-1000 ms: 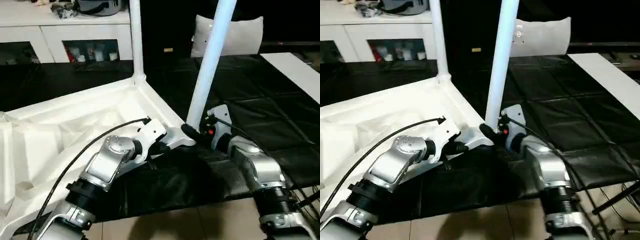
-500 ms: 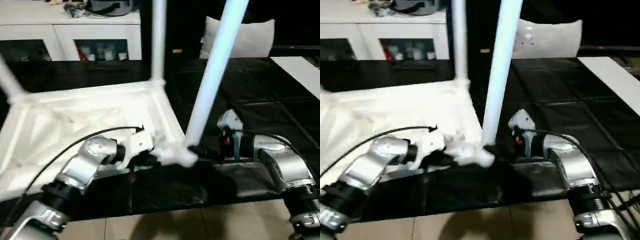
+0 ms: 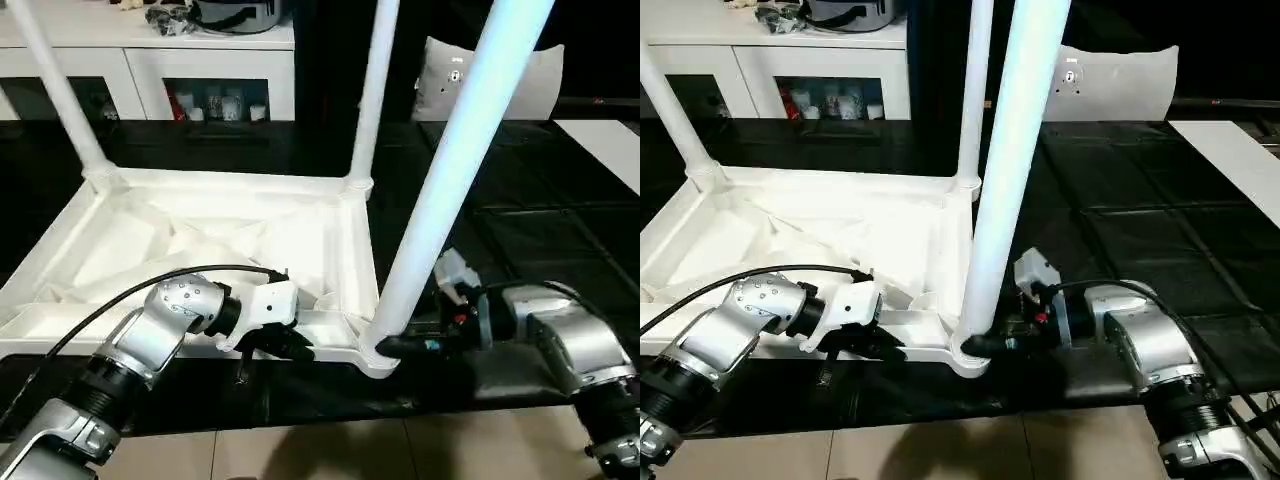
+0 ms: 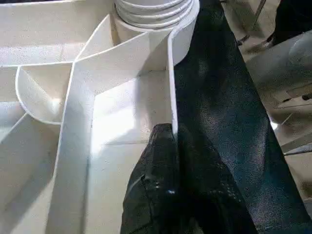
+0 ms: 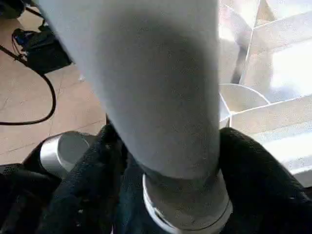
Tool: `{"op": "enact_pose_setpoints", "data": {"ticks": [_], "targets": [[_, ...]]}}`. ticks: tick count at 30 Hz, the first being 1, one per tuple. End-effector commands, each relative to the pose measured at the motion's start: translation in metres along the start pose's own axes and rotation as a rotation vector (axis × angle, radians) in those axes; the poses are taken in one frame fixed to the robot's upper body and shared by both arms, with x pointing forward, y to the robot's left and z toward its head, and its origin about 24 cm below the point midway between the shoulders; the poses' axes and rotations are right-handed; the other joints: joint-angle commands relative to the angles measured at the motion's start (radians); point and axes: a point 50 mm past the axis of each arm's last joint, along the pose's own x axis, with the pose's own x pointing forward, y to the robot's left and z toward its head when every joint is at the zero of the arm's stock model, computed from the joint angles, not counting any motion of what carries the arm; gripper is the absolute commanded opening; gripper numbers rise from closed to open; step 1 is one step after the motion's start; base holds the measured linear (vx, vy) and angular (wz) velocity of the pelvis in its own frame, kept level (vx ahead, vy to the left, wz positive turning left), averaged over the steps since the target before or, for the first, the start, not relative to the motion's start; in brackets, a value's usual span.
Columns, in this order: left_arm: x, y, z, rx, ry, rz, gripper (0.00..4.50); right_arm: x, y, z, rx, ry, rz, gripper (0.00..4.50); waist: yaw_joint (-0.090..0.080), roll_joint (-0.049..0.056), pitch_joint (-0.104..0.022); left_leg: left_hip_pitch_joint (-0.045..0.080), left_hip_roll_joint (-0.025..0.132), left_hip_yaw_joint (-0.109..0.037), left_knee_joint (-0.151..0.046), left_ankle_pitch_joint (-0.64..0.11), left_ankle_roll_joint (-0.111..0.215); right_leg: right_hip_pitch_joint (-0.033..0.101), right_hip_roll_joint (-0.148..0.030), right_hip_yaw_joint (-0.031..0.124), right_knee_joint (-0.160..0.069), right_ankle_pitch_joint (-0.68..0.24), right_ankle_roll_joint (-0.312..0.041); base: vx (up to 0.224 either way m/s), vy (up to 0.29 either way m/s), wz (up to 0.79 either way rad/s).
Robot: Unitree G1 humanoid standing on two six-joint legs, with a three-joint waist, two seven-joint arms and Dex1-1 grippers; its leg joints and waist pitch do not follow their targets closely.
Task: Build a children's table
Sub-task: Rotate leg to tighten
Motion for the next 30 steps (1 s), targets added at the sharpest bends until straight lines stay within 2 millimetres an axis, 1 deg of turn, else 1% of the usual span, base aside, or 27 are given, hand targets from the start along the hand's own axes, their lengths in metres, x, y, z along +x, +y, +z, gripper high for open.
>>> {"op": "enact_pose_setpoints", "data": {"ticks": [1, 2, 4, 6, 7, 9, 10, 11, 12, 13, 14, 15, 16, 17, 18, 19, 20, 21, 22, 23, 24, 25, 26, 27, 28, 29, 30], "targets": [[0.003, 0.000, 0.000, 0.026, 0.027, -0.035, 0.00, 0.002, 0.002, 0.001, 0.004, -0.012, 0.036, 2.53, -0.002, -0.007, -0.061, -0.015, 0.037, 0.000, -0.064, -0.015, 0.067, 0.075, -0.079, 0.084, -0.068, -0.294, -0.010, 0.000, 0.000, 0.00], [0.003, 0.000, 0.000, 0.025, 0.027, -0.034, 0.00, 0.002, 0.002, 0.001, 0.005, -0.012, 0.037, 2.53, -0.001, -0.007, -0.061, -0.016, 0.036, 0.001, -0.063, -0.014, 0.068, 0.076, -0.078, 0.084, -0.068, -0.293, -0.009, 0.000, 0.000, 0.00], [0.002, 0.000, -0.001, 0.023, 0.028, -0.033, 0.00, 0.003, 0.003, 0.000, 0.010, -0.015, 0.041, 2.37, 0.000, -0.005, -0.061, -0.015, 0.036, 0.000, -0.064, -0.016, 0.068, 0.075, -0.078, 0.083, -0.069, -0.296, -0.006, 0.000, 0.000, 0.00], [0.003, 0.000, -0.001, 0.017, 0.023, -0.031, 0.00, 0.004, 0.004, 0.000, 0.012, -0.019, 0.045, 2.27, 0.002, -0.006, -0.060, -0.014, 0.036, 0.001, -0.064, -0.024, 0.064, 0.075, -0.078, 0.082, -0.071, -0.310, 0.002, 0.000, 0.000, 0.00], [0.003, -0.001, -0.001, -0.002, 0.008, -0.026, 0.00, 0.005, 0.005, 0.000, 0.018, -0.029, 0.051, 2.20, 0.003, -0.004, -0.060, -0.013, 0.037, 0.000, -0.065, -0.027, 0.062, 0.074, -0.078, 0.081, -0.072, -0.316, 0.003, 0.000, 0.000, 0.00], [0.004, -0.001, 0.000, -0.019, -0.006, -0.023, 0.00, 0.006, 0.006, 0.000, 0.023, -0.042, 0.050, 2.13, 0.005, -0.003, -0.060, -0.012, 0.036, 0.001, -0.065, -0.032, 0.058, 0.075, -0.078, 0.082, -0.073, -0.318, 0.006, 0.000, 0.000, 0.00], [0.006, -0.001, 0.002, -0.068, -0.047, 0.006, 0.00, 0.010, 0.007, 0.003, 0.043, -0.096, 0.019, 2.12, 0.006, -0.004, -0.060, -0.012, 0.038, 0.000, -0.065, -0.031, 0.057, 0.075, -0.079, 0.082, -0.072, -0.315, 0.005, 0.000, 0.000, 0.00], [0.006, -0.001, 0.003, -0.081, -0.058, 0.015, 0.00, 0.011, 0.008, 0.003, 0.046, -0.107, 0.006, 2.11, 0.003, -0.004, -0.061, -0.013, 0.040, 0.000, -0.066, -0.025, 0.053, 0.076, -0.080, 0.084, -0.069, -0.304, 0.000, 0.000, 0.000, 0.00], [0.007, -0.001, 0.004, -0.100, -0.073, 0.033, 0.00, 0.013, 0.007, 0.003, 0.049, -0.117, -0.023, 2.10, 0.006, -0.004, -0.061, -0.013, 0.041, -0.002, -0.066, -0.022, 0.052, 0.076, -0.081, 0.083, -0.070, -0.299, 0.000, 0.000, 0.000, 0.00], [0.009, 0.000, 0.005, -0.121, -0.086, 0.060, 0.00, 0.018, 0.003, 0.003, 0.064, -0.120, -0.099, 2.10, 0.002, -0.002, -0.059, -0.012, 0.037, -0.001, -0.067, -0.030, 0.047, 0.074, -0.079, 0.081, -0.074, -0.315, 0.003, 0.000, 0.000, 0.00], [0.009, 0.001, 0.006, -0.126, -0.089, 0.067, 0.00, 0.019, 0.003, 0.003, 0.067, -0.120, -0.112, 2.10, -0.004, -0.004, -0.055, -0.013, 0.033, 0.000, -0.069, -0.049, 0.040, 0.075, -0.077, 0.077, -0.081, -0.351, 0.015, 0.000, 0.000, 0.00], [0.009, 0.001, 0.006, -0.132, -0.092, 0.075, 0.00, 0.019, 0.002, 0.003, 0.070, -0.120, -0.125, 2.09, -0.006, -0.003, -0.054, -0.010, 0.030, 0.000, -0.069, -0.063, 0.037, 0.074, -0.077, 0.074, -0.087, -0.378, 0.024, 0.000, 0.000, 0.00], [0.012, 0.006, 0.009, -0.171, -0.103, 0.141, 0.00, 0.024, -0.007, 0.003, 0.101, -0.122, -0.250, 2.09, -0.015, -0.002, -0.051, -0.008, 0.027, 0.003, -0.069, -0.081, 0.027, 0.073, -0.075, 0.071, -0.095, -0.419, 0.043, 0.000, 0.000, 0.00], [0.014, 0.011, 0.011, -0.206, -0.107, 0.205, 0.00, 0.029, -0.016, 0.003, 0.135, -0.127, -0.368, 2.09, -0.021, 0.002, -0.048, -0.007, 0.028, 0.001, -0.070, -0.089, 0.017, 0.071, -0.075, 0.068, -0.100, -0.438, 0.047, 0.000, 0.000, 0.00], [0.016, 0.015, 0.012, -0.228, -0.109, 0.247, 0.00, 0.031, -0.021, 0.002, 0.160, -0.129, -0.448, 2.08, -0.027, 0.000, -0.046, -0.005, 0.025, 0.001, -0.069, -0.102, 0.011, 0.070, -0.074, 0.061, -0.109, -0.465, 0.058, 0.000, 0.000, 0.00], [0.018, 0.019, 0.014, -0.257, -0.103, 0.299, 0.00, 0.034, -0.028, 0.002, 0.189, -0.129, -0.547, 2.08, -0.047, -0.002, -0.049, -0.008, 0.018, -0.003, -0.064, -0.134, -0.004, 0.077, -0.074, 0.048, -0.118, -0.509, 0.097, 0.000, 0.000, 0.00], [0.018, 0.020, 0.014, -0.263, -0.101, 0.308, 0.00, 0.034, -0.029, 0.002, 0.196, -0.130, -0.565, 2.05, -0.054, -0.001, -0.050, -0.007, 0.017, -0.003, -0.064, -0.139, -0.002, 0.077, -0.073, 0.044, -0.121, -0.512, 0.104, 0.000, 0.000, 0.00], [0.020, 0.024, 0.016, -0.293, -0.104, 0.358, 0.00, 0.036, -0.034, 0.003, 0.221, -0.140, -0.635, 2.04, -0.065, 0.002, -0.050, -0.005, 0.015, -0.002, -0.062, -0.148, 0.009, 0.074, -0.071, 0.043, -0.128, -0.512, 0.114, 0.000, 0.000, 0.00], [0.023, 0.032, 0.019, -0.347, -0.110, 0.441, 0.00, 0.037, -0.041, 0.004, 0.257, -0.150, -0.755, 2.04, -0.075, 0.004, -0.052, -0.006, 0.018, -0.004, -0.062, -0.142, 0.010, 0.075, -0.071, 0.043, -0.127, -0.494, 0.106, 0.000, 0.000, 0.00], [0.026, 0.038, 0.023, -0.373, -0.115, 0.513, 0.00, 0.037, -0.047, 0.005, 0.233, -0.146, -0.849, 2.04, -0.076, 0.004, -0.053, -0.005, 0.018, -0.005, -0.062, -0.139, 0.011, 0.074, -0.070, 0.042, -0.126, -0.485, 0.103, 0.000, 0.000, 0.00], [0.027, 0.041, 0.025, -0.387, -0.118, 0.549, 0.00, 0.038, -0.050, 0.007, 0.218, -0.148, -0.895, 2.04, -0.079, 0.006, -0.055, -0.005, 0.020, -0.005, -0.062, -0.135, 0.008, 0.072, -0.072, 0.045, -0.123, -0.473, 0.094, 0.000, 0.000, 0.00], [0.030, 0.046, 0.029, -0.409, -0.127, 0.604, 0.00, 0.039, -0.052, 0.010, 0.221, -0.183, -0.936, 2.04, -0.078, 0.003, -0.058, -0.006, 0.013, -0.002, -0.062, -0.116, 0.021, 0.074, -0.072, 0.049, -0.121, -0.451, 0.087, 0.000, 0.000, 0.00], [0.030, 0.047, 0.031, -0.417, -0.133, 0.623, 0.00, 0.040, -0.052, 0.011, 0.239, -0.210, -0.934, 2.04, -0.078, 0.003, -0.058, -0.006, 0.013, -0.002, -0.062, -0.116, 0.021, 0.074, -0.072, 0.049, -0.121, -0.451, 0.087, 0.000, 0.000, 0.00], [0.031, 0.047, 0.032, -0.421, -0.135, 0.630, 0.00, 0.040, -0.052, 0.011, 0.248, -0.222, -0.931, 2.04, -0.070, 0.004, -0.063, -0.012, 0.020, -0.005, -0.065, -0.065, 0.043, 0.076, -0.076, 0.061, -0.106, -0.380, 0.058, 0.000, 0.000, 0.00], [0.032, 0.049, 0.034, -0.418, -0.144, 0.643, 0.00, 0.041, -0.052, 0.013, 0.260, -0.246, -0.926, 2.55, -0.069, 0.004, -0.066, -0.016, 0.024, -0.007, -0.065, -0.037, 0.048, 0.080, -0.076, 0.065, -0.095, -0.338, 0.046, 0.000, 0.000, 0.00], [0.033, 0.049, 0.036, -0.409, -0.148, 0.642, 0.00, 0.041, -0.052, 0.014, 0.257, -0.258, -0.924, 2.67, -0.064, 0.006, -0.069, -0.021, 0.032, -0.012, -0.063, 0.019, 0.063, 0.080, -0.078, 0.071, -0.077, -0.255, 0.018, 0.000, 0.000, 0.00], [0.033, 0.049, 0.037, -0.397, -0.150, 0.632, 0.00, 0.041, -0.051, 0.015, 0.247, -0.262, -0.919, 2.67, -0.061, 0.006, -0.075, -0.021, 0.036, -0.013, -0.058, 0.075, 0.080, 0.079, -0.079, 0.079, -0.058, -0.160, -0.018, 0.051, 0.007, 0.00]]}}
